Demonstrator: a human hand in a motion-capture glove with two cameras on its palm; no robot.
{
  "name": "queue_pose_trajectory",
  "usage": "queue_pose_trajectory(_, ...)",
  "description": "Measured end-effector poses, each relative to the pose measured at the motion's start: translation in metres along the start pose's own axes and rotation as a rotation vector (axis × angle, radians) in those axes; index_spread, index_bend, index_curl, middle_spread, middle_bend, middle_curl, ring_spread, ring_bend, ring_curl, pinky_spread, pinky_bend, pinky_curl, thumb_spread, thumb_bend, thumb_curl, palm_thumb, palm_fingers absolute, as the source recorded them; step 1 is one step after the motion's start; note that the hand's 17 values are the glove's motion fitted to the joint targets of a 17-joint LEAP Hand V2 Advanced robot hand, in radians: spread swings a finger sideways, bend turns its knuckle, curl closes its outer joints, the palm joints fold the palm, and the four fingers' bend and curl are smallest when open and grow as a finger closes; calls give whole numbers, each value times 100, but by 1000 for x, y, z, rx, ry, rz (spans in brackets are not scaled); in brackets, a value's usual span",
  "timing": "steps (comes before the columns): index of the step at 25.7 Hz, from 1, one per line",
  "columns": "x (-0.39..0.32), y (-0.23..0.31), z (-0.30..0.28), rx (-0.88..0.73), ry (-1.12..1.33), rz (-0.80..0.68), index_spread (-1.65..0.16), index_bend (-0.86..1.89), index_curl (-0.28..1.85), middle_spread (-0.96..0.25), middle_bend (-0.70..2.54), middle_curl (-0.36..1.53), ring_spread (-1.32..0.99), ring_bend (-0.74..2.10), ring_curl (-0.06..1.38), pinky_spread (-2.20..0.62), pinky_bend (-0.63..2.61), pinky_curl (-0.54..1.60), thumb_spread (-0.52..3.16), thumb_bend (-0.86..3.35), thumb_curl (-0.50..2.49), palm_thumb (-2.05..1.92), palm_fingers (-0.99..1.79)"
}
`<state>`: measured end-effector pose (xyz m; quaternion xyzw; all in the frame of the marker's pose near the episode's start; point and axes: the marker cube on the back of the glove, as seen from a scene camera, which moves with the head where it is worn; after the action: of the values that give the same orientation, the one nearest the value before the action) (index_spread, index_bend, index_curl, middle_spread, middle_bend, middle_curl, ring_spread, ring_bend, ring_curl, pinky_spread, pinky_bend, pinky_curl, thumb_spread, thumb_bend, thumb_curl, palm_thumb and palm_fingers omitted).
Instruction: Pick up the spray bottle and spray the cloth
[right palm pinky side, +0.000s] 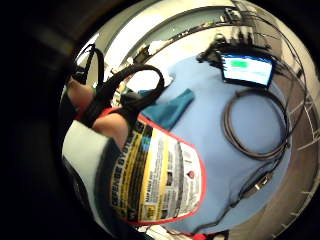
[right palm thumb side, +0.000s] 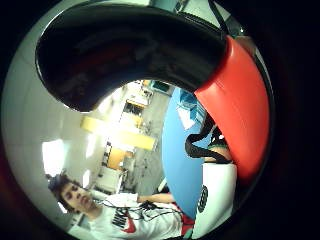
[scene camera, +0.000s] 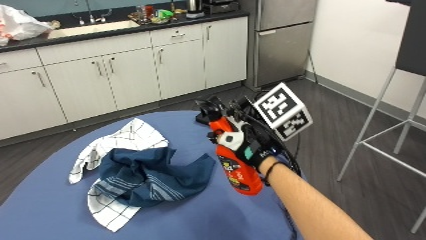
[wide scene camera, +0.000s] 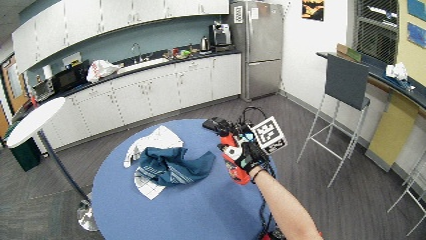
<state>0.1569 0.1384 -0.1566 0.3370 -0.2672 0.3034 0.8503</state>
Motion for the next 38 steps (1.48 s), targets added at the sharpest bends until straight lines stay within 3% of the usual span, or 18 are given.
queue_pose_trajectory(5,-44,-31,12,-240,29,125,-25,6,19,-10,46,45,-9,53,39,14,46,29,86,5,48,97,106)
queue_pose_trajectory(12,-31,-42,20,-360,223,263,-24,7,18,-10,45,46,-9,53,40,13,47,30,84,1,52,98,107)
queue_pose_trajectory(19,8,-32,12,-391,241,334,-23,6,18,-10,45,46,-9,54,40,13,48,31,83,-1,55,99,108)
queue_pose_trajectory(38,-3,-35,5,-400,322,323,-23,6,16,-8,47,48,-10,58,41,11,50,33,83,-2,60,98,109)
